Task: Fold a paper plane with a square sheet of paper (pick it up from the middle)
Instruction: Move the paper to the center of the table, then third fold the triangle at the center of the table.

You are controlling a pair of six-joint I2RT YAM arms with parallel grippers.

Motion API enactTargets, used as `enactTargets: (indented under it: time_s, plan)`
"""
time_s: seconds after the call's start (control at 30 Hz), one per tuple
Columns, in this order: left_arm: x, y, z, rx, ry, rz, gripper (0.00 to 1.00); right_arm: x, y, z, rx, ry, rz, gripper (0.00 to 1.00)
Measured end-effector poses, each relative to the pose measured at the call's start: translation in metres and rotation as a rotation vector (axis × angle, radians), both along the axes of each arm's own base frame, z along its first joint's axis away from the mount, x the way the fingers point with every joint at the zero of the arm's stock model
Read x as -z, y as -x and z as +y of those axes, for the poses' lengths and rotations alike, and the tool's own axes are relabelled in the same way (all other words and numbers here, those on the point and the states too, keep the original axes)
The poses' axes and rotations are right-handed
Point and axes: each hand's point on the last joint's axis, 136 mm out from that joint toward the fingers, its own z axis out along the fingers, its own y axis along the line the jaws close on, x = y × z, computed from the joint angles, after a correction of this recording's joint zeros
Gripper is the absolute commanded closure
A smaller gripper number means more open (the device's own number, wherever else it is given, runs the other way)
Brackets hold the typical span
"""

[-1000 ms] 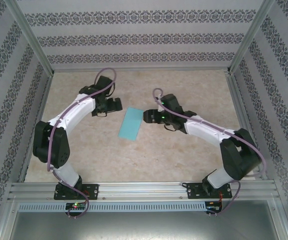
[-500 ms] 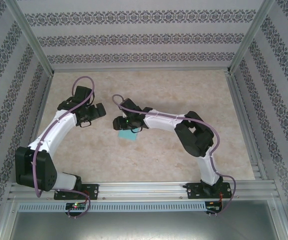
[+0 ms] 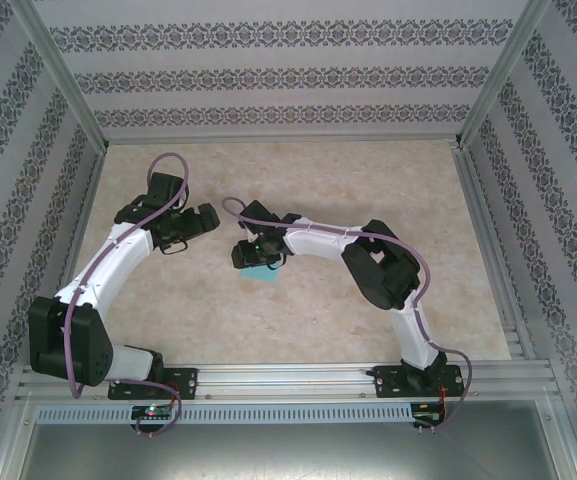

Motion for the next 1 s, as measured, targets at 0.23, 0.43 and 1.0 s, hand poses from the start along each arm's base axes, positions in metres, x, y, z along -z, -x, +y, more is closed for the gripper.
enactTargets:
  time_s: [0.23,0.43,1.0]
  plan:
    - [0.015,-0.004,-0.012,0.034,0.052,0.029,0.00,0.000,0.027,-0.041,-0.176,0.023,-0.003,0.45]
    - [0.046,-0.006,-0.030,0.080,0.126,0.097,0.03,-0.011,0.041,-0.059,-0.163,-0.011,0.028,0.30]
    - [0.085,0.000,-0.186,0.467,0.365,0.163,0.68,-0.028,0.024,-0.140,0.375,-0.181,0.078,0.30]
